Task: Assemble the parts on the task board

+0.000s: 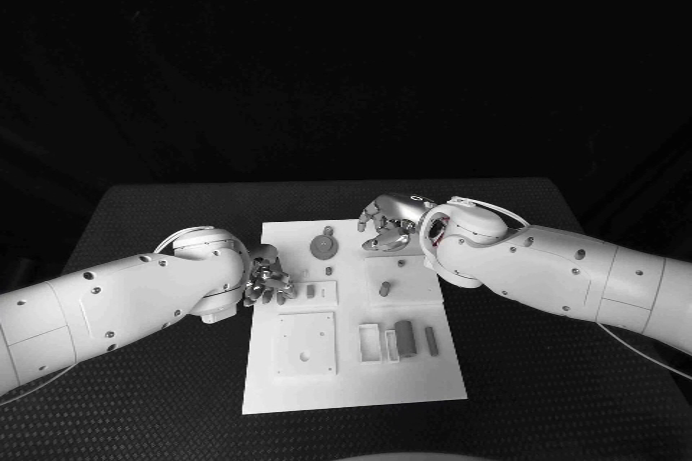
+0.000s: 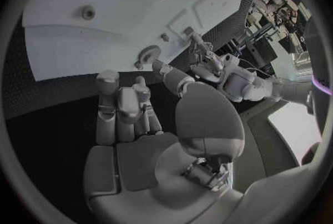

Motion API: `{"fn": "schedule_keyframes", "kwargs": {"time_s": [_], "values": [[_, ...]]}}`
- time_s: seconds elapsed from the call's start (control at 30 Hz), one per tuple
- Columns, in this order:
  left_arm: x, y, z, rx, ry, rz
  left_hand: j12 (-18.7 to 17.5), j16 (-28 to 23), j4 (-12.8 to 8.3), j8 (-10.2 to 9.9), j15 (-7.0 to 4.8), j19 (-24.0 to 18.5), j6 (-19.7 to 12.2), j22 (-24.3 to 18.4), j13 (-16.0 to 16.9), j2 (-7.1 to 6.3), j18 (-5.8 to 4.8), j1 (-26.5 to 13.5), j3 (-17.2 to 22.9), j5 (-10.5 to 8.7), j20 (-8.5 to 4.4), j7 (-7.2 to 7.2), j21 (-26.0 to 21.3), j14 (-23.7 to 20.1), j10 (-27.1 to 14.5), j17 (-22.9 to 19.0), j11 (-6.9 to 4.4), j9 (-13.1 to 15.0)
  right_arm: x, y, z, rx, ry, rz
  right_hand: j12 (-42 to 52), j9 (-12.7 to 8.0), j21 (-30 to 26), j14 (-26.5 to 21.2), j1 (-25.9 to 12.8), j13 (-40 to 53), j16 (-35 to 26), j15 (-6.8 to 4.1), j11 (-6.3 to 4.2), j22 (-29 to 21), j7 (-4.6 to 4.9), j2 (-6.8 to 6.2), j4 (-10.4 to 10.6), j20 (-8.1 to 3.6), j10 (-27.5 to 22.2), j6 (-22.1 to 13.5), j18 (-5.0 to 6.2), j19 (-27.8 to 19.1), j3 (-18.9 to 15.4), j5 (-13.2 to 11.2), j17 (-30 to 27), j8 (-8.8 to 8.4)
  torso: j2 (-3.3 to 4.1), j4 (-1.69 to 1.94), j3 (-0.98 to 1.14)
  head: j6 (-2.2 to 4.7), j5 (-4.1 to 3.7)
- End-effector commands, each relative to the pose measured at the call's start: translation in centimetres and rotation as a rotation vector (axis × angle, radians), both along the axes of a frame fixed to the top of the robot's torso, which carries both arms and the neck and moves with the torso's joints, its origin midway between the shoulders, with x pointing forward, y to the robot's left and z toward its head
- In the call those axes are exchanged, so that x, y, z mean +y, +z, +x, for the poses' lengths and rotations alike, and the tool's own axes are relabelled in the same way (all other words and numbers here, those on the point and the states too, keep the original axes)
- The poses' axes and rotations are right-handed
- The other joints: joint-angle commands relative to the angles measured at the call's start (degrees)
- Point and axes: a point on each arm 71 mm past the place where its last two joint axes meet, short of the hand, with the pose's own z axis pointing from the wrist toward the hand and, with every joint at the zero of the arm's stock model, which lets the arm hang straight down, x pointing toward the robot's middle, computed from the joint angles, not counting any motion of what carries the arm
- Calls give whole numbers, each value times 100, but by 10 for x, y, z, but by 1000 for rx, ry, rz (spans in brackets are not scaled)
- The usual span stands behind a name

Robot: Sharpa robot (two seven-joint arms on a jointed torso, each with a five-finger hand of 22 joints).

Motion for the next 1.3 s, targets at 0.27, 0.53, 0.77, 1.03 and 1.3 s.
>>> {"fn": "schedule_keyframes", "kwargs": {"time_s": [0.27,0.53,0.77,1.03,1.3], "values": [[5,-5,-1,17,10,39,37,41,-71,40,-34,33,47,127,16,36,175,110,97,25,-25,-7,43,20,74,15,-23,23,1,-1,-1,6,7,-7,20,-10,-31,-11,-48,-10,-33,32,11,104,40,-14,34,-38,-31,4,480,1,-5,19,0,-34,2,-1,5,2,5],[3,-5,0,26,19,46,32,36,15,39,-41,17,18,112,25,-67,166,-11,20,20,-21,3,51,3,57,19,-13,51,0,-1,-1,6,7,-7,21,-10,-32,-13,-49,-11,-35,33,11,104,40,-14,36,-38,-31,4,480,1,-6,19,-3,-34,1,-1,6,0,9],[4,-5,1,20,30,39,20,8,227,-57,-68,-26,-144,92,46,-334,173,-223,-44,29,-40,55,28,-37,3,16,33,43,0,-1,-1,5,5,-8,21,-10,-32,-13,-50,-11,-35,33,11,104,40,-15,36,-37,-31,3,480,1,-6,18,-2,-34,2,-4,9,4,4],[4,-5,2,17,35,32,26,11,515,-69,-85,-31,-156,86,71,-666,183,-575,-156,18,-65,55,22,-49,-14,25,33,67,0,-1,0,6,5,-8,20,-10,-32,-11,-52,-12,-35,33,11,104,41,-16,38,-37,-32,2,480,1,-7,18,1,-35,3,0,3,-1,0],[3,-5,2,16,33,27,37,27,401,-66,-100,-55,-166,102,106,-654,186,-756,-454,22,-84,48,37,-65,-28,42,26,114,0,-1,0,6,6,-8,20,-10,-33,-13,-54,-12,-36,33,12,103,41,-15,40,-37,-33,1,480,0,-7,18,-3,-35,1,0,2,-5,0]]}}
